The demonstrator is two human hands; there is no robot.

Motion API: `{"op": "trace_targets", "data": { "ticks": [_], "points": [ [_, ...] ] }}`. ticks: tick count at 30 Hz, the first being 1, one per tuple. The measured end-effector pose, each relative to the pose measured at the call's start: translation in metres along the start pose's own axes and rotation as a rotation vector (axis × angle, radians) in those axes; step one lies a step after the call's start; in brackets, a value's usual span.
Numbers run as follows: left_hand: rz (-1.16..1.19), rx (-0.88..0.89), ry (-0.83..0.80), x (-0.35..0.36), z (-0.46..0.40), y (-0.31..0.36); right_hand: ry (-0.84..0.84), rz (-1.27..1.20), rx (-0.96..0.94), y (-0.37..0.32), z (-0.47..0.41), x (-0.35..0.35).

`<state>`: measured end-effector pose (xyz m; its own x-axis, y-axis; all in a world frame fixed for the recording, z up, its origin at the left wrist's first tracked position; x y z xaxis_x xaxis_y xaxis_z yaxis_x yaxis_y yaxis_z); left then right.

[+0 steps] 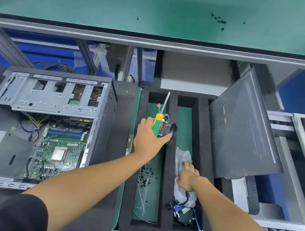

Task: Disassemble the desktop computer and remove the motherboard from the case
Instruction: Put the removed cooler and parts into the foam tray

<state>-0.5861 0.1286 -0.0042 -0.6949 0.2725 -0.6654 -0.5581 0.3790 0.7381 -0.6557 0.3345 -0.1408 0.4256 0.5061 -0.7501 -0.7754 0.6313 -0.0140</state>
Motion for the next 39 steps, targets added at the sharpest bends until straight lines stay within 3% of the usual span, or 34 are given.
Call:
{"op": "trace_targets", "data": {
  "ticks": [8,12,18,23,26,32,35,39],
  "points": [
    [0.138,-0.11,-0.115,0.044,0.004,0.022,0.043,0.022,-0.047,-0.002,-0.002,-0.011],
    [0.173,-0.148,-0.064,0.04,0.004,0.017,0.131,-0.124,-0.043,-0.001,-0.001,-0.017],
    [0.004,-0.125,0.135,-0.004,-0.001,-0.032,0.325,-0.454,0.016,0.005,-0.002,-0.038],
    [-0.164,-0.199,0.033,-0.008,0.013,-0.063,0.48,-0.598,-0.022,-0.004,-0.003,-0.066],
    [-0.24,-0.155,-0.009,-0.003,0.022,-0.059,0.525,-0.596,-0.054,-0.013,-0.005,-0.076],
    [-0.286,-0.131,-0.044,0.003,0.038,-0.05,0.518,-0.598,-0.013,-0.017,-0.008,-0.074],
    [-0.233,-0.153,0.073,-0.005,0.034,-0.044,0.487,-0.582,0.091,-0.006,-0.009,-0.063],
    [-0.115,-0.118,0.247,-0.012,0.02,-0.013,0.285,-0.464,0.091,-0.001,-0.007,-0.035]
  ]
}}
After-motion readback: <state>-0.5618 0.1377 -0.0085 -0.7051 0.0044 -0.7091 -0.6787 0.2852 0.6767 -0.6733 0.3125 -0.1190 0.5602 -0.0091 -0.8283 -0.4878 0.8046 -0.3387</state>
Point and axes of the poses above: each hand's wrist, its own z-axis away from the middle knuckle, its own x-axis out of the palm, y = z × x, the point moved 7 cm from there along -z, towards the middle knuckle, and after that the axes turned 15 degrees about y, right-handed, at the moved point
